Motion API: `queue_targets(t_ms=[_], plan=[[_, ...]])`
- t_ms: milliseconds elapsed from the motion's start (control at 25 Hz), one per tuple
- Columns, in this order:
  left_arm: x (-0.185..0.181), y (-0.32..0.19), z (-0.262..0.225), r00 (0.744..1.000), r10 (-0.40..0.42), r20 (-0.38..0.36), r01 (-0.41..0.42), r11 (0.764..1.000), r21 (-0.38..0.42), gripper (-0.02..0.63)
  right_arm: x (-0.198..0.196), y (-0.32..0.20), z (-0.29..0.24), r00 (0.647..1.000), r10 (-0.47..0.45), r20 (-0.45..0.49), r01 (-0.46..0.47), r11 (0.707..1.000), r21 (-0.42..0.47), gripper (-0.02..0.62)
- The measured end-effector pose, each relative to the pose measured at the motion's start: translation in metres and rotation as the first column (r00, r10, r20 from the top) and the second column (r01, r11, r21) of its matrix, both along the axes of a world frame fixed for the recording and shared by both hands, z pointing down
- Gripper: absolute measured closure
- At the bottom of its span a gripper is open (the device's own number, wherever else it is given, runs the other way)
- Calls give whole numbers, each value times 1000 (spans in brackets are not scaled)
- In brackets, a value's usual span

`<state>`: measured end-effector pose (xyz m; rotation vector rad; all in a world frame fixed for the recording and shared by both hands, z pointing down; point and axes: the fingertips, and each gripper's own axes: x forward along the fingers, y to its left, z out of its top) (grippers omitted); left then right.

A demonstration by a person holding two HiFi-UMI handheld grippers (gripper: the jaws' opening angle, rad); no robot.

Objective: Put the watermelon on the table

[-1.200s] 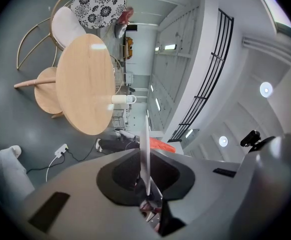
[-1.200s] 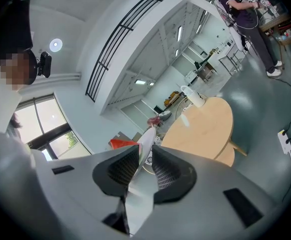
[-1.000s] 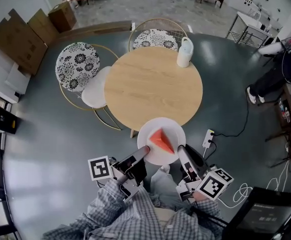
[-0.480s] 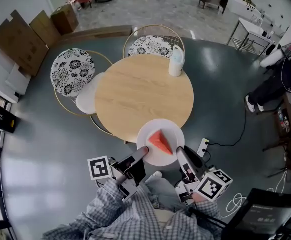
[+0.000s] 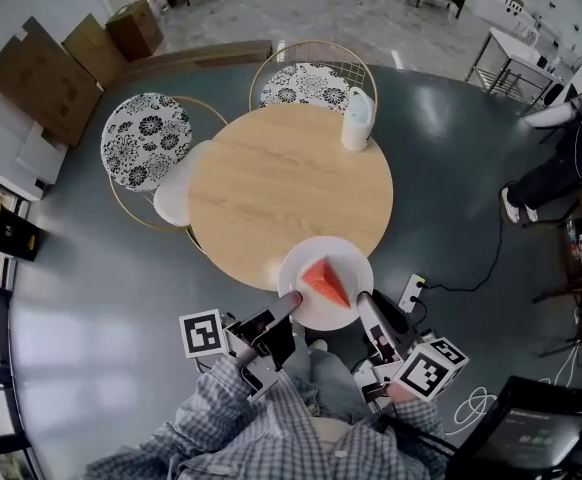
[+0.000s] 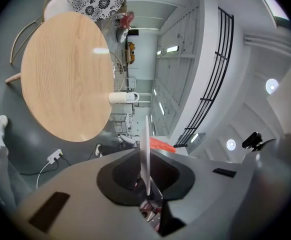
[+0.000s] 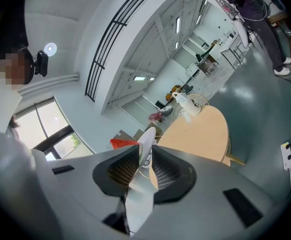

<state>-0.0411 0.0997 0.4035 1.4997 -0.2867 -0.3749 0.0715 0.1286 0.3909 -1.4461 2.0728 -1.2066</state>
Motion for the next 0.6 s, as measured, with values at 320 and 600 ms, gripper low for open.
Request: queue_targets(t_ms=[320,600], plan=[[8,-41,4,1000,28,-7,-28,999,-17,565,8,-39,1,1000,22,-19,-23,1000,-16,509],[13,-83,4,998,64,-17,-64,998,-10,565,10,-77,0,998,63,-31,-64,998,-13,509]])
